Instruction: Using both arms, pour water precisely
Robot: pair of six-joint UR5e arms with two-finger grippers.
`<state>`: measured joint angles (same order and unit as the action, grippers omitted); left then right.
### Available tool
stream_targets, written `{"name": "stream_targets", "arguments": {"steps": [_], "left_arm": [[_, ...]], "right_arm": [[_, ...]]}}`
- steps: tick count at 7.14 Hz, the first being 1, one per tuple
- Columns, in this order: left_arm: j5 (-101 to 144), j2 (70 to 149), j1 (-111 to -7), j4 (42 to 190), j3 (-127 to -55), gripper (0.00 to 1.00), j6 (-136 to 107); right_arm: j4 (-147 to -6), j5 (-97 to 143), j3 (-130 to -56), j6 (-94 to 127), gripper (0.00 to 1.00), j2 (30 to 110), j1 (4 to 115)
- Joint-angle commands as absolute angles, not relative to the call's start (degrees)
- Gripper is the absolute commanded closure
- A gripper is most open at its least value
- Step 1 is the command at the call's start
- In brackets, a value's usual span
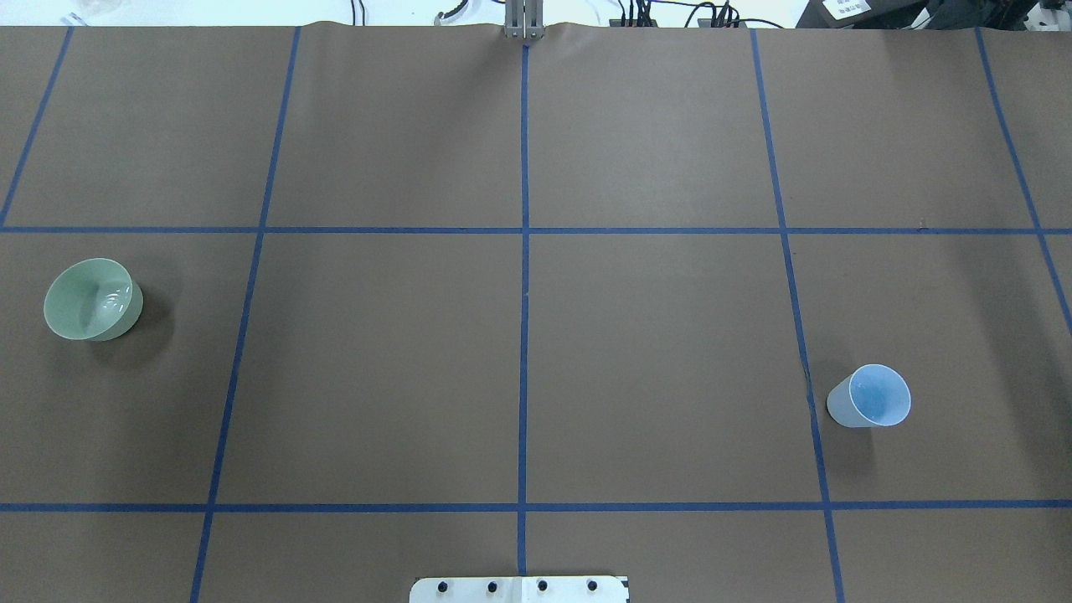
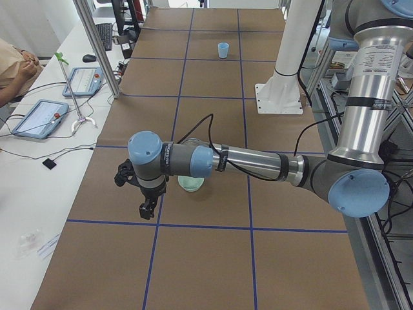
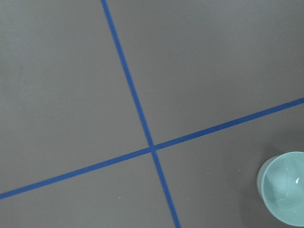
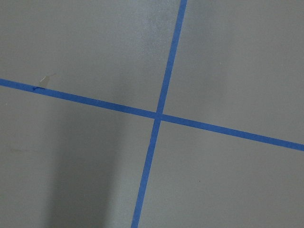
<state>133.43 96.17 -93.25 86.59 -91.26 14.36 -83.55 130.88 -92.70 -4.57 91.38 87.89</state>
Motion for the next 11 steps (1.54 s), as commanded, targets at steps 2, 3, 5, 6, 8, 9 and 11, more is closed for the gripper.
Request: {"name": "stream_targets", "arguments": {"steps": [2, 3, 5, 6, 8, 9, 11], "left_arm": [[132.54, 93.08, -93.78, 86.57, -90.08, 0.0, 12.84], [132.54, 93.08, -93.61, 86.49, -90.09, 0.0, 10.57], [132.8, 92.99, -93.52, 87.18, -89.22, 0.0, 8.61], [134.46, 92.64, -93.52, 87.27, -89.56, 0.0, 8.87], [137.02, 91.33, -93.43, 87.36, -89.65, 0.0, 9.23], [137.02, 90.8, -93.43, 88.23, -89.91, 0.0, 9.23], [136.85, 90.18, -93.51, 88.33, -90.0, 0.0, 9.23]], "right_arm": [[-83.5, 130.96, -90.97, -4.74, 0.0, 91.14, 87.8], [-83.5, 131.04, -90.97, -4.75, 0.0, 91.23, 87.8], [-83.5, 131.04, -91.05, -4.57, 0.0, 91.32, 87.89], [-83.5, 131.13, -90.97, -4.4, 0.0, 91.32, 87.89], [-83.5, 131.22, -91.05, -4.4, 0.0, 91.23, 87.89], [-83.5, 131.22, -91.05, -4.39, 0.0, 91.14, 87.89], [-83.5, 131.22, -91.06, -4.39, 0.0, 91.14, 87.89]]}}
